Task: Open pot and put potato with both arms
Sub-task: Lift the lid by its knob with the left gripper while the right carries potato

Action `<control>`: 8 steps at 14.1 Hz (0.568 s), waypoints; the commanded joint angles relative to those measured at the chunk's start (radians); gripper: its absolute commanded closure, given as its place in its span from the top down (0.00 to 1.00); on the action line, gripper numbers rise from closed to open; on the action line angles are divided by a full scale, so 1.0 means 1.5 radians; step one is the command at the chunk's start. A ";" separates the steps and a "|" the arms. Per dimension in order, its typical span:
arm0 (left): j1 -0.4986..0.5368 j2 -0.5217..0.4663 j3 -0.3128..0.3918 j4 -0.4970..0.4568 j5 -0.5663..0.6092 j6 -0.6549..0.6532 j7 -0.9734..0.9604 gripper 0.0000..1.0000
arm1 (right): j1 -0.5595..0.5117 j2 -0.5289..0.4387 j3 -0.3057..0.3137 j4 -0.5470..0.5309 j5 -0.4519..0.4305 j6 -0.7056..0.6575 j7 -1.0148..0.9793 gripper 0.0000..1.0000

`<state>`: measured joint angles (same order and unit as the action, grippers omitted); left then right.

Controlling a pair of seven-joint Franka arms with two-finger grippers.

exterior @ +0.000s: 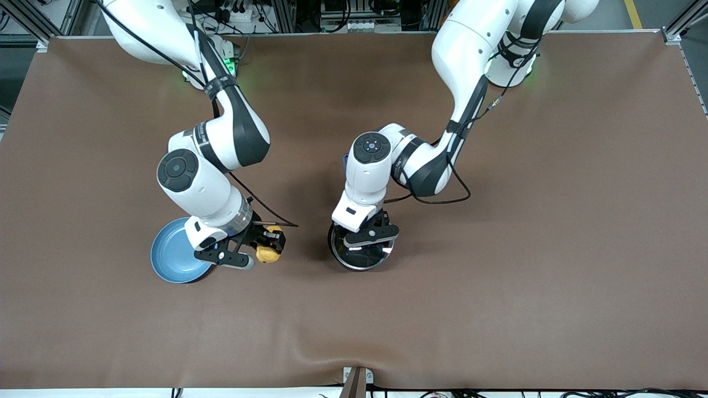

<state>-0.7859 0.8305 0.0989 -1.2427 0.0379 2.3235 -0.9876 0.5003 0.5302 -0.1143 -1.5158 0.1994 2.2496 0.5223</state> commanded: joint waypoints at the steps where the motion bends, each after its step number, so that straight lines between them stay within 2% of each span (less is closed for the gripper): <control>1: 0.022 -0.065 0.001 -0.002 -0.002 -0.053 -0.005 0.10 | 0.022 0.010 -0.004 0.019 0.014 -0.003 0.041 0.17; 5: 0.080 -0.168 -0.003 -0.061 -0.074 -0.122 0.117 0.10 | 0.071 0.045 -0.004 0.034 0.012 0.043 0.086 0.13; 8: 0.124 -0.246 -0.003 -0.174 -0.095 -0.117 0.206 0.12 | 0.106 0.090 -0.005 0.081 0.004 0.070 0.075 0.09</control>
<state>-0.6326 0.5741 0.1023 -1.3376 -0.0791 2.1312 -0.7588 0.6339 0.6030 -0.1092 -1.4819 0.2026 2.3552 0.6300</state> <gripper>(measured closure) 0.396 0.432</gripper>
